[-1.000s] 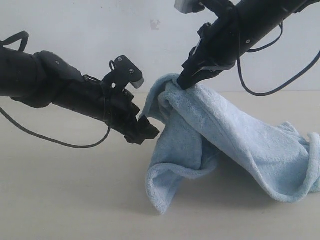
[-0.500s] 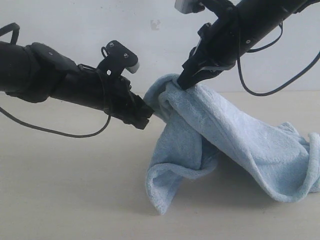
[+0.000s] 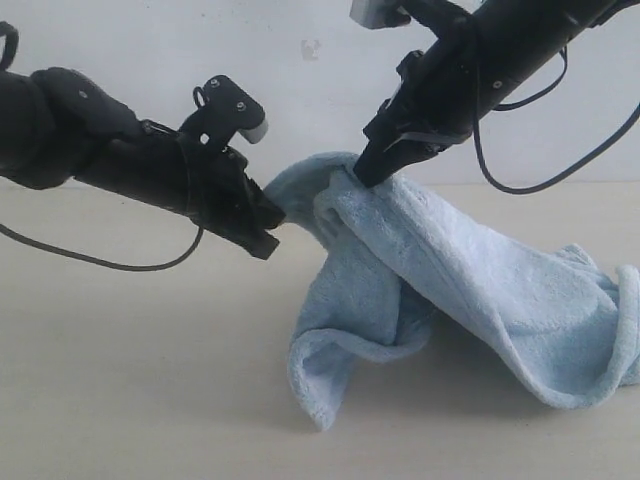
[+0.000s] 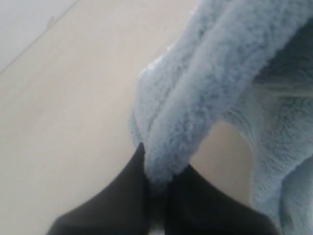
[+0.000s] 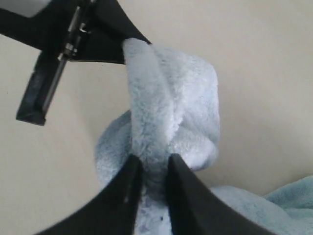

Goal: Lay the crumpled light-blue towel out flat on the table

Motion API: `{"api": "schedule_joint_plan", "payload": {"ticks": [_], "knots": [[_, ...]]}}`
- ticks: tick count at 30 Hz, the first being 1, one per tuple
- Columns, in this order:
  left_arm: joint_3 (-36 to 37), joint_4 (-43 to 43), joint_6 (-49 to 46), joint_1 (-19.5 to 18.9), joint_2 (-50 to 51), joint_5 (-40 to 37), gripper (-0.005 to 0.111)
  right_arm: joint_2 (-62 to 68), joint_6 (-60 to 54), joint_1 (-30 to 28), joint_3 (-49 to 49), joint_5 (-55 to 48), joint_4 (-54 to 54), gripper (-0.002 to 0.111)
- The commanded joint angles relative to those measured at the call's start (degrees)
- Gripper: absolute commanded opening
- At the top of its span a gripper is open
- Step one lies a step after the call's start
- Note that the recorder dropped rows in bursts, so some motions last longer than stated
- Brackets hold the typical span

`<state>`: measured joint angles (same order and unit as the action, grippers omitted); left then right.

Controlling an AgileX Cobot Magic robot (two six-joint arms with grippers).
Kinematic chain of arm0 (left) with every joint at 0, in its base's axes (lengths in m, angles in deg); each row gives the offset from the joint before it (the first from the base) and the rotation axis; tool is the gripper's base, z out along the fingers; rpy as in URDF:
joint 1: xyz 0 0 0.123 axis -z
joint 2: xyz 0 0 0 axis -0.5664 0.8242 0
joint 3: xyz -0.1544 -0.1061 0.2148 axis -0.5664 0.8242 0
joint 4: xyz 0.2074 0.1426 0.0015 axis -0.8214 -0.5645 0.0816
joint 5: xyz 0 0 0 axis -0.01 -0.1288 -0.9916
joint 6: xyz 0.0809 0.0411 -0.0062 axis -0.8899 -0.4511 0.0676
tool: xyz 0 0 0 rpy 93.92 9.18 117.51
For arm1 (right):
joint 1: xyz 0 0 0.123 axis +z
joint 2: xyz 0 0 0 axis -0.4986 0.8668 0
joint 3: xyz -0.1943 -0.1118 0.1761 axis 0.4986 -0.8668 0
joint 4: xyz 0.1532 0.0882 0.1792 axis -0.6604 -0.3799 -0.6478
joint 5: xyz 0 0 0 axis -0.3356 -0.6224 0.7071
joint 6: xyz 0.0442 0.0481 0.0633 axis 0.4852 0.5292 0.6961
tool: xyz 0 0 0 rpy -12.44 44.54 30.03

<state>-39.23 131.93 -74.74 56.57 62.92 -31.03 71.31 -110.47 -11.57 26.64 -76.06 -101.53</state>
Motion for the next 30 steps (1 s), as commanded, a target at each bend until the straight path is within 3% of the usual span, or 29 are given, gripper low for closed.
{"api": "schedule_joint_plan", "payload": {"ticks": [1, 3, 6, 11, 18, 23, 26, 30], "knots": [[0.1, -16.6, 14.4, -2.4, -2.8, -6.7, 0.004, -0.4, 4.7, 0.0, 0.3, 1.3, 2.9, 0.055], [0.1, -23.8, 20.4, -3.6, -3.7, -10.0, 0.004, -1.3, 7.5, 0.0, 0.3, 2.7, 6.3, 0.069], [0.1, -30.2, 27.1, -5.4, -5.5, -13.7, 0.004, -3.4, 11.8, 0.0, 0.3, 4.4, 14.0, 0.063], [0.1, -30.7, 30.4, -7.2, -8.4, -15.2, 0.004, -5.6, 18.8, -2.2, 0.3, 3.5, 21.3, 0.049], [0.1, -29.9, 30.5, -7.2, -9.7, -18.9, 0.004, -5.6, 28.3, -15.9, -7.4, 7.3, 27.2, 0.049], [0.1, -28.1, 30.5, -7.2, -9.7, -18.6, 0.004, -4.2, 25.6, -28.7, -17.5, 13.6, 18.9, 0.049], [0.1, -27.6, 30.5, -7.2, -9.7, -18.7, 0.004, -1.3, 24.8, -32.7, -18.5, 15.2, 15.4, 0.049], [0.1, -27.4, 30.5, -7.2, -9.7, -18.7, 0.004, 2.7, 24.4, -33.8, -17.8, 17.3, 14.9, 0.049]]}}
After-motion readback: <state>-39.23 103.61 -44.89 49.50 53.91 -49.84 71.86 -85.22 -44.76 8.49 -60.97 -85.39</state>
